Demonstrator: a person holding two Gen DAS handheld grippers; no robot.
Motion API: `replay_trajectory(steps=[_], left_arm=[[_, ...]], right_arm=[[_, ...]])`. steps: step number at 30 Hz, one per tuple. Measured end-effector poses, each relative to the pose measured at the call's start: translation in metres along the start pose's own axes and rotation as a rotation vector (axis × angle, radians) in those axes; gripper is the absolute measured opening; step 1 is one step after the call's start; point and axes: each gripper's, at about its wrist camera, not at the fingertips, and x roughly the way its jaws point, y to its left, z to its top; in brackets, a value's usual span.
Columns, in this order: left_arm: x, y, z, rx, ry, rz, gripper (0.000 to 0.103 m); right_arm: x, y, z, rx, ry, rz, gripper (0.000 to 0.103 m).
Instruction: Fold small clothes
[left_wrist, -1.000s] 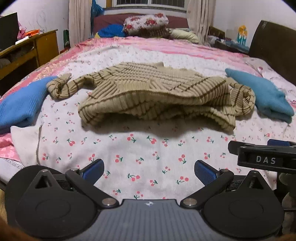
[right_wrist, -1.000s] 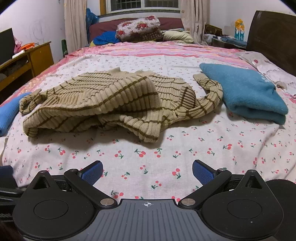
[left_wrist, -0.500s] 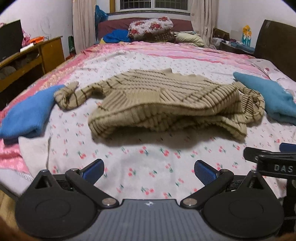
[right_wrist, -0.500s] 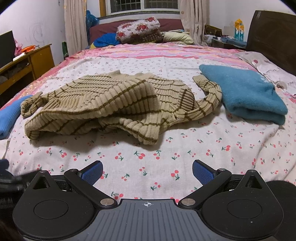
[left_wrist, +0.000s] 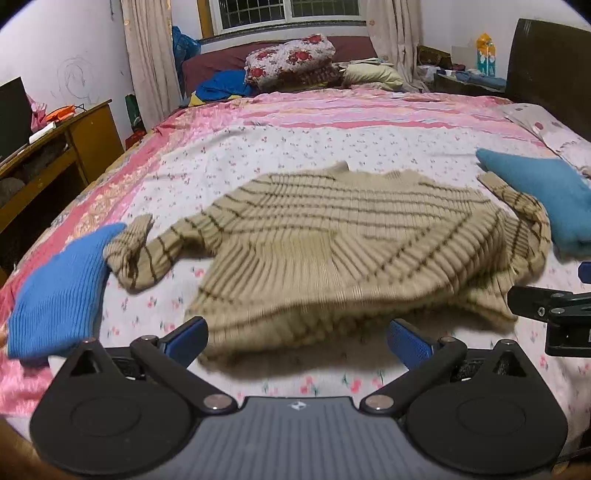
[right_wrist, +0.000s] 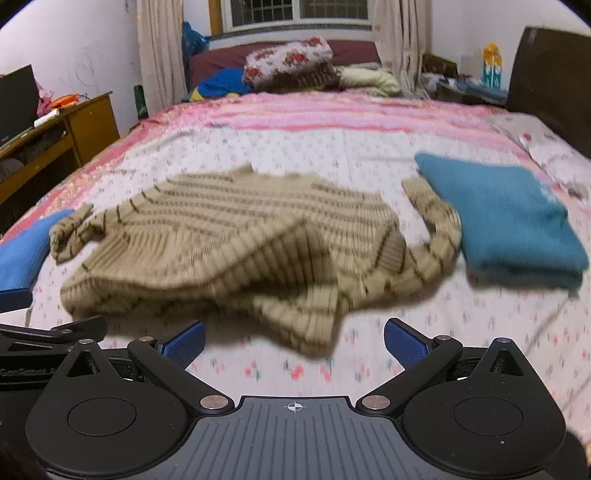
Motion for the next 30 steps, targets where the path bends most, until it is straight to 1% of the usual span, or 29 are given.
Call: replay_trajectory(steps=[4,8,14,30], left_arm=[[0.008,0.0,0.015,0.034,0.001,0.019,0.103],[0.016,0.001,0.023,0.043,0.011,0.019,0.103],[0.024,0.002,0.028,0.064,0.024,0.022,0.103],[0.042,0.011,0.034,0.073,0.059,0.015,0.103]], right_arm=[[0.008,0.0,0.022,-0.009,0.005,-0.011,0.103],[0.015,0.001,0.036,-0.006,0.007,-0.007,0.103],[0.023,0.001,0.041,-0.008,0.016,0.002,0.103],[0.039,0.007,0.048,-0.04,0.034,0.025,0.103]])
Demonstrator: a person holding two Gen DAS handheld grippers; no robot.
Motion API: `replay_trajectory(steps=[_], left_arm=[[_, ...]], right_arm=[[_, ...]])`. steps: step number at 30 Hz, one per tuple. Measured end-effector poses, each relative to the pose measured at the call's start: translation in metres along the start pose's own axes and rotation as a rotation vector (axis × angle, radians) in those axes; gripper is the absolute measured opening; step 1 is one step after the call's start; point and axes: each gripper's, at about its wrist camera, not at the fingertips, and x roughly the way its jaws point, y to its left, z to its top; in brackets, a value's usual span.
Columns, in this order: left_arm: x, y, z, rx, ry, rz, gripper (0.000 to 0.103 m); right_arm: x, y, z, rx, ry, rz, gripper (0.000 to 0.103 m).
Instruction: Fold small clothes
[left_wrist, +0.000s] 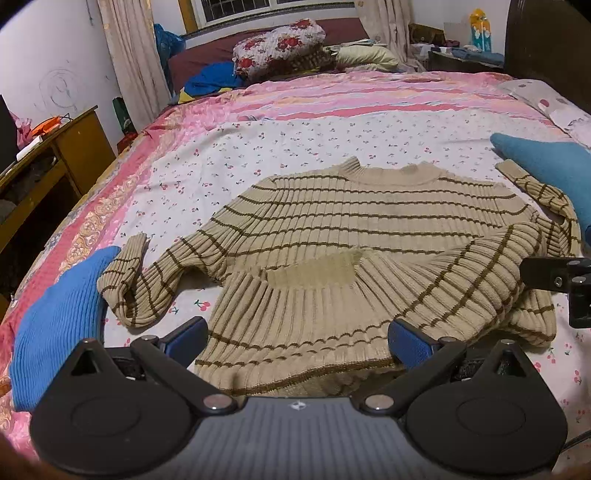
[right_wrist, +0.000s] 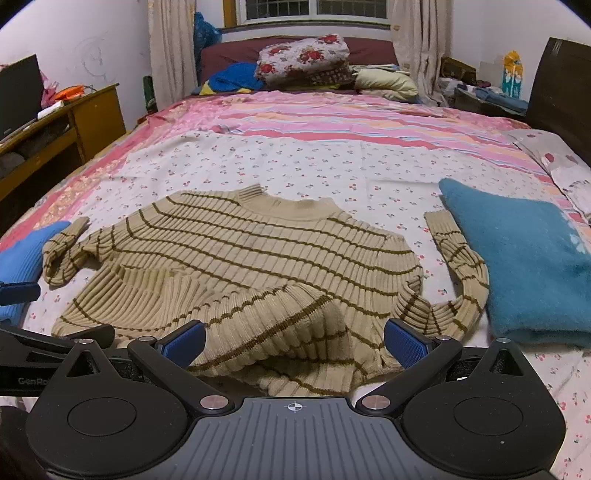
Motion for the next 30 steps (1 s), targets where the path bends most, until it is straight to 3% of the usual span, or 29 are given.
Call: replay_trajectory(steps=[30], left_arm=[[0.017,0.018,0.007,-0.022,0.028,-0.027,0.103]], right_arm=[[0.017,0.016,0.012,-0.07,0.027,0.013,0.101]])
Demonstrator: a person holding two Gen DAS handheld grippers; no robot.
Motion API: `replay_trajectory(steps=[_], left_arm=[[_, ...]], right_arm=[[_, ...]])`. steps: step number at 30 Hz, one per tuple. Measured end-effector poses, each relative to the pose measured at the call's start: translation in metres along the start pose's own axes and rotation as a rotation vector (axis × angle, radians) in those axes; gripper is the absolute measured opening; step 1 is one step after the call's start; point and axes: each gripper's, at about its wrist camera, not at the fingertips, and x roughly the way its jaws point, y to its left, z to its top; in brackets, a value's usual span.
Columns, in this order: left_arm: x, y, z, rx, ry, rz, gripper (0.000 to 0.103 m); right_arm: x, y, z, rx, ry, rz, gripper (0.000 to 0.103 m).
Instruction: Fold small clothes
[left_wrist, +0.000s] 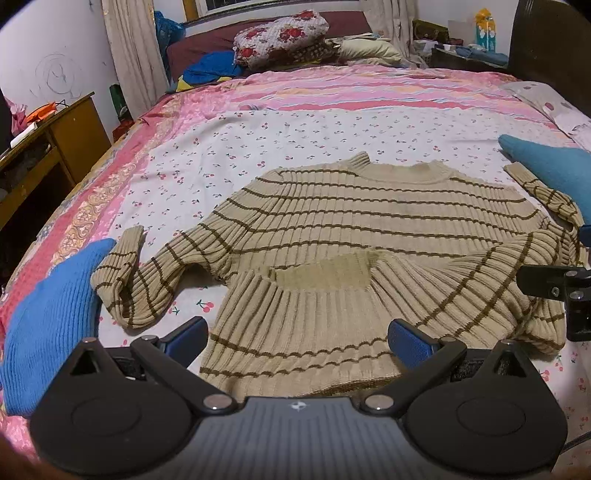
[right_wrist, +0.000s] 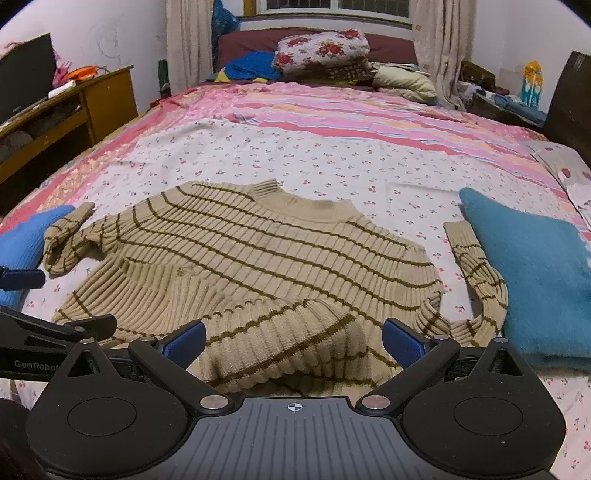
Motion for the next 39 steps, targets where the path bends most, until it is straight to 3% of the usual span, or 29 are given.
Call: replay_trajectory(steps=[11,30,32,33,36,37,39], left_arm=[[0.013,0.025,0.015,-0.003,-0.04,-0.016,0.103],[0.053,0.055,0.006,0.02,0.046,-0.215,0.103],[0.055,0.055,0.001,0.039,0.06,-0.212,0.103],[0.056,0.054,-0.003,0.054,0.071,-0.208,0.097],[0.061,0.055,-0.01,0.06,0.126,-0.234,0.058],[0.061,0.056,-0.013,0.052,0.137,-0.247,0.051],[0.055,0.059,-0.017,0.046,0.126,-0.255,0.046]], right_arm=[[0.015,-0.006,0.021,-0.023,0.007,-0.004,0.098],[0.062,-0.007,0.018,-0.073,0.179,0.219,0.098],[0.062,-0.005,0.014,-0.091,0.2,0.232,0.093],[0.062,-0.004,0.011,-0.094,0.21,0.236,0.082],[0.063,-0.005,0.005,-0.074,0.254,0.252,0.038],[0.062,-0.006,0.002,-0.065,0.265,0.261,0.028],[0.056,-0.005,-0.002,-0.066,0.26,0.271,0.023]])
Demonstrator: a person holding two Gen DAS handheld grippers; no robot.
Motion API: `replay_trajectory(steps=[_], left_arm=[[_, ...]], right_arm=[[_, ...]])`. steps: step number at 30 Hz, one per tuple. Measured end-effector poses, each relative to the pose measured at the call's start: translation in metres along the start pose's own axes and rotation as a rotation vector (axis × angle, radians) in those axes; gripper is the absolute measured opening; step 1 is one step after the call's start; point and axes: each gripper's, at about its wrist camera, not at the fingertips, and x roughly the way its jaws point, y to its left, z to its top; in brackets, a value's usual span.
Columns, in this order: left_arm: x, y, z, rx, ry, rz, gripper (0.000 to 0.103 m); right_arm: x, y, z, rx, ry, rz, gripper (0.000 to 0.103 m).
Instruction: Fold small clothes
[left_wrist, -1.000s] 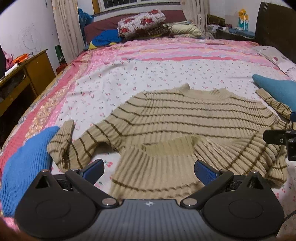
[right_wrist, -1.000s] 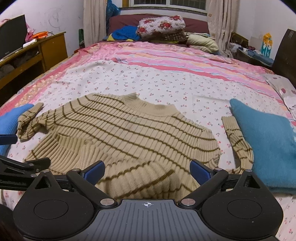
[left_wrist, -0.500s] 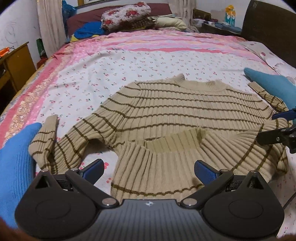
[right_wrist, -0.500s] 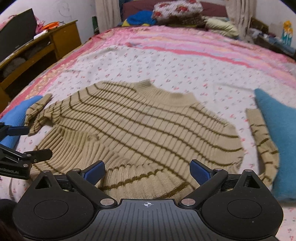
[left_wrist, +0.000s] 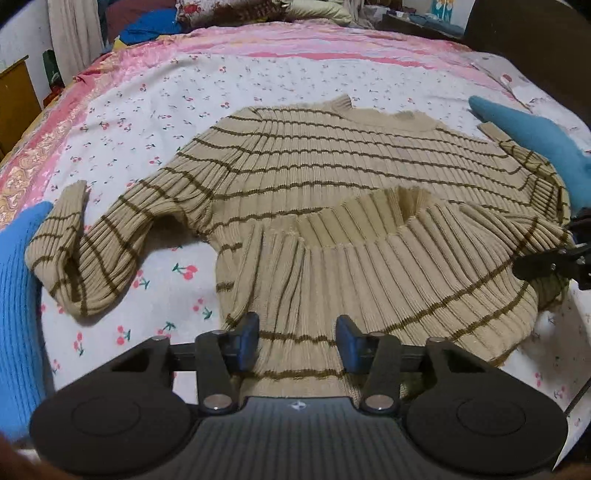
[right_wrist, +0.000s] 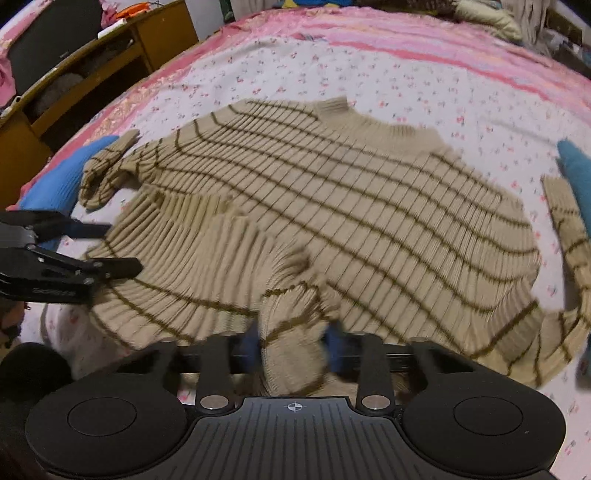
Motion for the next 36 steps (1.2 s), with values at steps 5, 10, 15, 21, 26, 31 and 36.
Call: replay_trajectory(steps=[5,10,15,21,26,31,36], left_arm=[[-0.019,0.001,-0.013,0.013,-0.021,-0.032,0.034],[-0.035,-0.003,-0.027,0.035,-0.021,-0.05,0.026],[-0.052,-0.003,-0.041,0.031,-0.031,-0.07,0.025],[-0.067,0.008,-0.051,0.001,-0.046,-0.056,0.026],[-0.075,0.018,-0.049,-0.02,-0.076,-0.031,0.028],[-0.074,0.018,-0.036,-0.001,-0.121,-0.014,0.043],[-0.051,0.014,-0.015,0.025,-0.118,-0.004,0.05]], right_arm=[[-0.025,0.014,-0.021,-0.064,-0.027,0.027,0.019],[-0.047,0.028,-0.04,-0.121,-0.047,0.06,0.016],[-0.064,0.046,-0.061,-0.194,-0.046,0.114,0.015],[-0.064,0.073,-0.095,-0.323,0.037,0.138,0.007],[-0.057,0.087,-0.113,-0.402,0.097,0.111,0.013],[-0.063,0.081,-0.119,-0.427,0.117,0.08,0.018],[-0.074,0.084,-0.123,-0.498,0.122,0.059,0.029]])
